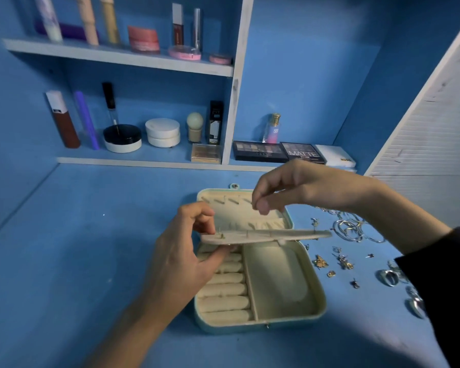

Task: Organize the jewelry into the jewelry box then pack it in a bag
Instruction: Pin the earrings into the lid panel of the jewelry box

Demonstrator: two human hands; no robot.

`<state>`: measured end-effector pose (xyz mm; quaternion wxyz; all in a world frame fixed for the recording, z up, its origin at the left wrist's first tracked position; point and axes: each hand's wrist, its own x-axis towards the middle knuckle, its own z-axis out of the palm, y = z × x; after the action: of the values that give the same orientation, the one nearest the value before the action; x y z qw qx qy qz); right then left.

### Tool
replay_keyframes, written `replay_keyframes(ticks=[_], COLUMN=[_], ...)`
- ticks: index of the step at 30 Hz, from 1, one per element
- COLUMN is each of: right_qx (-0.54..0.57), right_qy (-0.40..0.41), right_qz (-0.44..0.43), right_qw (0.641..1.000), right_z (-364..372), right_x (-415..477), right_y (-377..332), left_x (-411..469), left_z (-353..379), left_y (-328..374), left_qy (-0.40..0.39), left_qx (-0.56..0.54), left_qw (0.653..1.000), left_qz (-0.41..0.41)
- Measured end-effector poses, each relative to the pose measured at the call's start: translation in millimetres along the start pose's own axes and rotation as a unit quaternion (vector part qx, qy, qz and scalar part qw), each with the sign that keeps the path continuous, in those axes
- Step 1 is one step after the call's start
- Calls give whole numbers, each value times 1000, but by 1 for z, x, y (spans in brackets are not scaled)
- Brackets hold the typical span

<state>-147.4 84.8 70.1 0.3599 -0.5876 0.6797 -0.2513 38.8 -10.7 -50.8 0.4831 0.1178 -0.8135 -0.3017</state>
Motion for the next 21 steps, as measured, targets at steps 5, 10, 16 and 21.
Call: replay_keyframes(ticks=[5,10,16,21], right_qx=[-5,-13,-20,-35], right_qy=[-89,-119,-130,-139], right_qz=[12,20,22,29], right_qw=[996,993,991,989], right_z=[11,10,8,7], right_x=[16,23,24,25], right_y=[-2,-4,-6,-11], left_x=[-1,-1,-1,0], left_z=[0,-1,0,-1], left_y=[-1,-3,-3,-3], left_qy=[-8,-13,-14,-16], left_qx=[12,28,28,33], left_qw=[1000,999,999,999], left_qz=[4,21,27,31])
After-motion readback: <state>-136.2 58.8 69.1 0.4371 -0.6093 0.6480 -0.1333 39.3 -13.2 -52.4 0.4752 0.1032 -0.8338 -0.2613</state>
